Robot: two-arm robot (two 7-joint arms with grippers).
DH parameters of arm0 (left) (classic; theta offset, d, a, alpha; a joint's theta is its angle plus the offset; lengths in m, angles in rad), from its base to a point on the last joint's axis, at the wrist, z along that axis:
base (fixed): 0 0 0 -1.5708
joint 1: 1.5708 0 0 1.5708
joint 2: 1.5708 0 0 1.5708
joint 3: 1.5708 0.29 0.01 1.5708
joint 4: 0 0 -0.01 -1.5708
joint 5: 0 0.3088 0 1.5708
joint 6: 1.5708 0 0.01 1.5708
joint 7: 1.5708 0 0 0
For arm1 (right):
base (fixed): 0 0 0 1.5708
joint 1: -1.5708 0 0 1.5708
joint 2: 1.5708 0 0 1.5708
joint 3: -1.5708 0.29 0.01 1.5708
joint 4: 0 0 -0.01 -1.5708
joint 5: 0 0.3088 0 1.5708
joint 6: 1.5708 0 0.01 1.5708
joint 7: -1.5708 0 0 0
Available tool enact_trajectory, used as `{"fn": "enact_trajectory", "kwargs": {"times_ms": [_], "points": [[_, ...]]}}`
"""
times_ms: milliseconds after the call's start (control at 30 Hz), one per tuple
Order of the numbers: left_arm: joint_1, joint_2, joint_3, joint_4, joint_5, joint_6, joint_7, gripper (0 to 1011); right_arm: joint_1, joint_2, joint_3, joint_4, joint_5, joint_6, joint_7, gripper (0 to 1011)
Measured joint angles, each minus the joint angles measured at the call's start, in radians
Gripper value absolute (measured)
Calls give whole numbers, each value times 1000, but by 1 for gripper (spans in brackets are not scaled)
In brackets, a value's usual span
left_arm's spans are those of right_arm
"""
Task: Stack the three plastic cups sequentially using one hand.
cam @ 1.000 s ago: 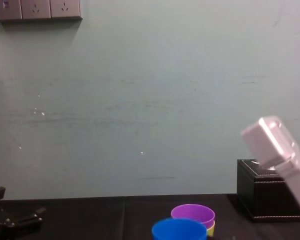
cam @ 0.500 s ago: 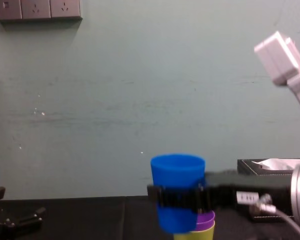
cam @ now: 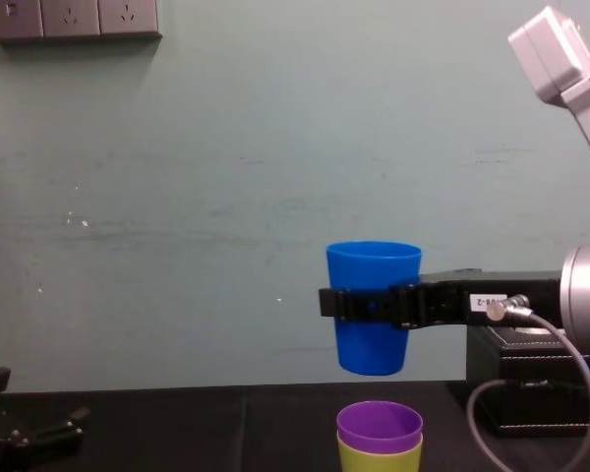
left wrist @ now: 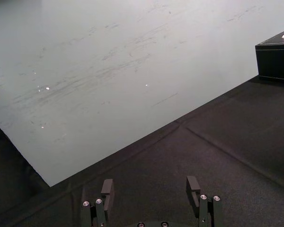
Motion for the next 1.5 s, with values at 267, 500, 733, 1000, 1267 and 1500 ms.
{"fn": "enact_trajectory", "kwargs": {"times_ms": [267, 500, 733, 1000, 1267, 1500], "points": [[0, 0, 0, 0, 0, 0, 0, 1000, 29, 2, -10, 61, 12, -7, -15, 731], [0, 0, 0, 0, 0, 0, 0, 1000, 41, 2, -23, 93, 14, -22, -19, 731], [0, 0, 0, 0, 0, 0, 0, 1000, 48, -2, -38, 121, 9, -34, -20, 731], [0, 0, 0, 0, 0, 0, 0, 1000, 55, -8, -48, 154, 0, -47, -19, 731], [0, 0, 0, 0, 0, 0, 0, 1000, 56, -13, -53, 173, -7, -56, -13, 731], [0, 0, 0, 0, 0, 0, 0, 1000, 57, -19, -58, 191, -14, -62, -9, 731]]}}
